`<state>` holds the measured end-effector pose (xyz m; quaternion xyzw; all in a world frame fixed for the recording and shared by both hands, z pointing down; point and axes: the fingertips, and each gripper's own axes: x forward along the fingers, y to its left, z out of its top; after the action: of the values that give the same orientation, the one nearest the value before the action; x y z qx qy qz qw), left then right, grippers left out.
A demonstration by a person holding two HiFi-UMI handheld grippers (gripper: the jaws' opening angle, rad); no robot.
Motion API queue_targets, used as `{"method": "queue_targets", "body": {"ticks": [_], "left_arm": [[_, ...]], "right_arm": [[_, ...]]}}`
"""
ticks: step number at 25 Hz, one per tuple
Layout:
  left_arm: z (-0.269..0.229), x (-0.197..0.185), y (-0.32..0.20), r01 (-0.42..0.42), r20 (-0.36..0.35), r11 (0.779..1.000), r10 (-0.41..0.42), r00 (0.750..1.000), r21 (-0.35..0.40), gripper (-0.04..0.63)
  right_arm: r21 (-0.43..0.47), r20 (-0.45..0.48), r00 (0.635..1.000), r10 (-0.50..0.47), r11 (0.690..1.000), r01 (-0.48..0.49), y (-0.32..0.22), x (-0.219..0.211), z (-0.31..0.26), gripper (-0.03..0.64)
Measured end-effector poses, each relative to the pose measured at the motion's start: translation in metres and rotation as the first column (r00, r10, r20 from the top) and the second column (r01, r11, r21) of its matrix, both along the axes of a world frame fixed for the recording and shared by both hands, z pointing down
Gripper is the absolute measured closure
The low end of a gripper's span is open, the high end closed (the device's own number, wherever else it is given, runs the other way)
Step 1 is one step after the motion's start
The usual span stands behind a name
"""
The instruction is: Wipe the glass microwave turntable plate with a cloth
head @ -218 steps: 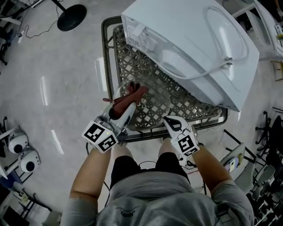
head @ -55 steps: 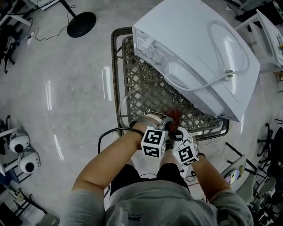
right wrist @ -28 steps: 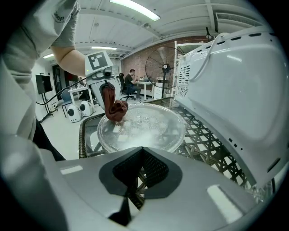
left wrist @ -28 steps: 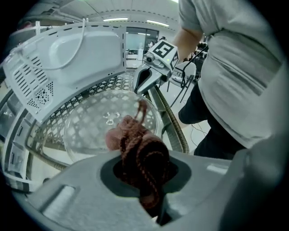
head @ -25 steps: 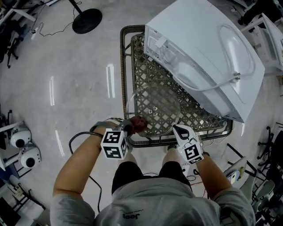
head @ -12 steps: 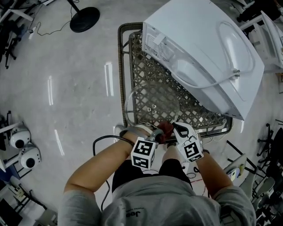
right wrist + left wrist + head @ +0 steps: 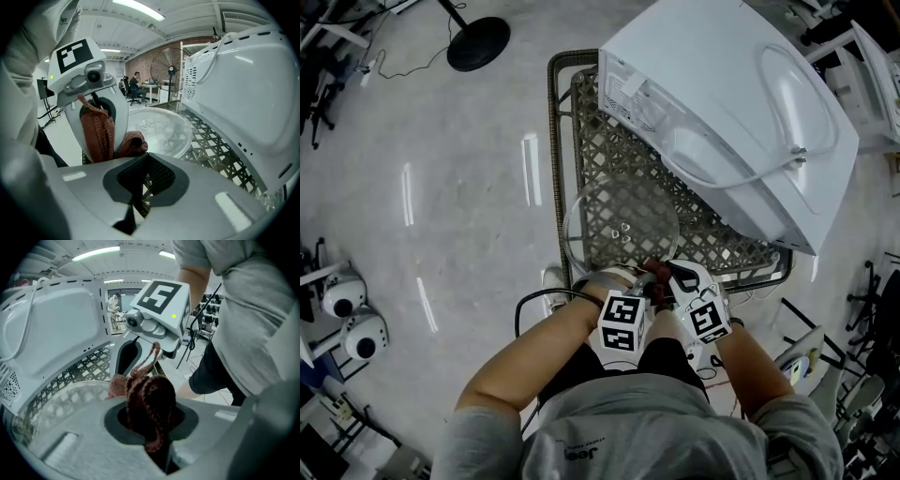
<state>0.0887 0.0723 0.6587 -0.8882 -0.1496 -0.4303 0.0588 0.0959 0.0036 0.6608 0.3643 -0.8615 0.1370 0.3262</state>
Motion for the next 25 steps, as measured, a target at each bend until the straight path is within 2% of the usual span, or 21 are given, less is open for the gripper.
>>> {"method": "queue_targets", "body": {"ticks": [4,10,18,21,25], "left_arm": [[-0.001,-0.019,-0.004,0.045,0.012,0.998,-0.044,0.999,-0.046,0.534],[0.000,-0.072,-0.014,0.113,0.068,0.988,-0.107,0.992,-0.101,0.534],[-0.006,-0.136,-0.029,0.166,0.131,0.984,-0.157,0.979,-0.060,0.534],[-0.005,-0.146,-0.028,0.181,0.139,0.982,-0.171,0.975,-0.056,0.534],[-0.009,-0.146,-0.029,0.226,0.109,0.972,-0.219,0.970,-0.061,0.534]], "right_arm": [[-0.001,-0.002,1.000,-0.002,1.000,0.002,0.000,0.000,0.000,0.607],[0.000,-0.002,1.000,-0.006,1.000,0.006,0.000,0.000,0.001,0.607],[0.002,-0.005,1.000,-0.008,1.000,0.008,0.001,0.000,0.000,0.607],[0.003,-0.004,1.000,-0.007,1.000,0.007,0.001,0.000,0.000,0.607],[0.001,-0.004,1.000,-0.005,1.000,0.005,0.000,0.000,0.000,0.607]]}}
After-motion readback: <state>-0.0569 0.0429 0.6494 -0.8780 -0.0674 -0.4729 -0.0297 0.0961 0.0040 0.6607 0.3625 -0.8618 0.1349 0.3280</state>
